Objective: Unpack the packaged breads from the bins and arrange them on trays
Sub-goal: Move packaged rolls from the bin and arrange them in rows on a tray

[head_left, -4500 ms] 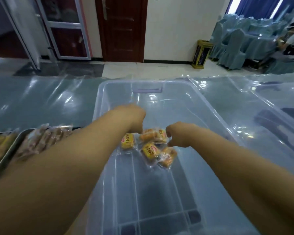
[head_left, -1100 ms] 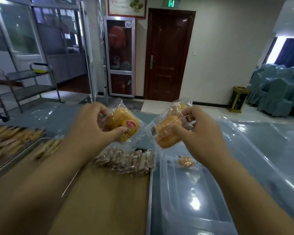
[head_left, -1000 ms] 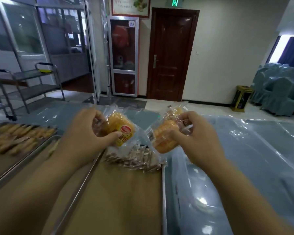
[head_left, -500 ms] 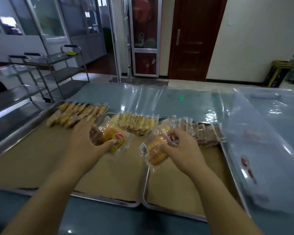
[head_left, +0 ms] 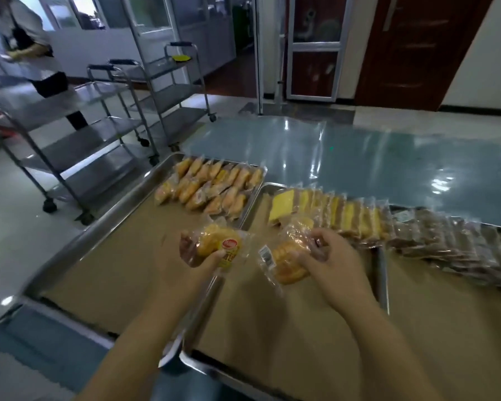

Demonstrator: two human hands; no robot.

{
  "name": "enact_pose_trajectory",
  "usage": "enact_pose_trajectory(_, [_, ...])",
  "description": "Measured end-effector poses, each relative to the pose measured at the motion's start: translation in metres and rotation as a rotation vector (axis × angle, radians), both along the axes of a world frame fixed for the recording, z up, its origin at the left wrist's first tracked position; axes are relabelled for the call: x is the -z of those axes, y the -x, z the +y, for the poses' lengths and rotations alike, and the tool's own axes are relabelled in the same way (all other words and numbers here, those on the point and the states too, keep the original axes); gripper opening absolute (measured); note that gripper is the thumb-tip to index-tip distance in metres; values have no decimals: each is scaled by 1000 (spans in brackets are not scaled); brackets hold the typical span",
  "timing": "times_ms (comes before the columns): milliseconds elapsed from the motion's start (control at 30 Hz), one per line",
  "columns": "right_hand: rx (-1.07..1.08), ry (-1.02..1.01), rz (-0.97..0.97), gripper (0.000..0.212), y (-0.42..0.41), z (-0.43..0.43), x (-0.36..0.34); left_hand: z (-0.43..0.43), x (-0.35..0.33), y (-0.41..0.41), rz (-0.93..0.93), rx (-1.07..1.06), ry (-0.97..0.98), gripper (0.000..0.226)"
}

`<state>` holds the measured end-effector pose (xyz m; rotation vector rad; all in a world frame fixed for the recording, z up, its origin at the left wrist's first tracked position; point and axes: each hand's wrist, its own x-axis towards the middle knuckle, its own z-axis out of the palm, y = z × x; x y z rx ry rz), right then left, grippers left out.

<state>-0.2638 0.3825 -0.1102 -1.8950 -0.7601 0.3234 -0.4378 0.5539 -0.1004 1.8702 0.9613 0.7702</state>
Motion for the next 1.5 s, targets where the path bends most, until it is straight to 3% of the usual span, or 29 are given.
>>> enact_pose_trajectory(167, [-35, -17, 72, 33, 2, 63, 6, 57, 18, 12, 44, -85, 47, 47])
enact_pose_trajectory(333, [-97, -1, 176, 34, 14, 117, 13, 105, 35, 27, 62, -174, -42, 35])
enact_pose_trajectory(500, [-88, 67, 211, 34, 35, 171, 25, 164, 54, 43, 135, -131, -22, 38])
enact_pose_trajectory(633, [-18, 169, 211, 25, 55, 213, 36, 216, 62, 45, 193, -51, -124, 39])
enact_pose_trajectory(967, [183, 307, 229, 33, 74, 263, 59, 282, 82, 13, 322, 376, -453, 38])
enact_pose_trajectory(1100, [292, 349, 237, 31, 71, 260, 60, 269, 94, -5, 223, 489, -315, 34])
enact_pose_trajectory(1233, [402, 460, 157, 38, 67, 257, 65, 259, 104, -3, 255, 730, -545, 40])
enact_pose_trajectory(1400, [386, 528, 63, 34, 67, 254, 76, 270, 119, 6, 283, 934, -565, 49])
enact_pose_trajectory(1500, [358, 512, 26, 41, 66, 252, 79, 275, 121, 5, 248, 955, -562, 48])
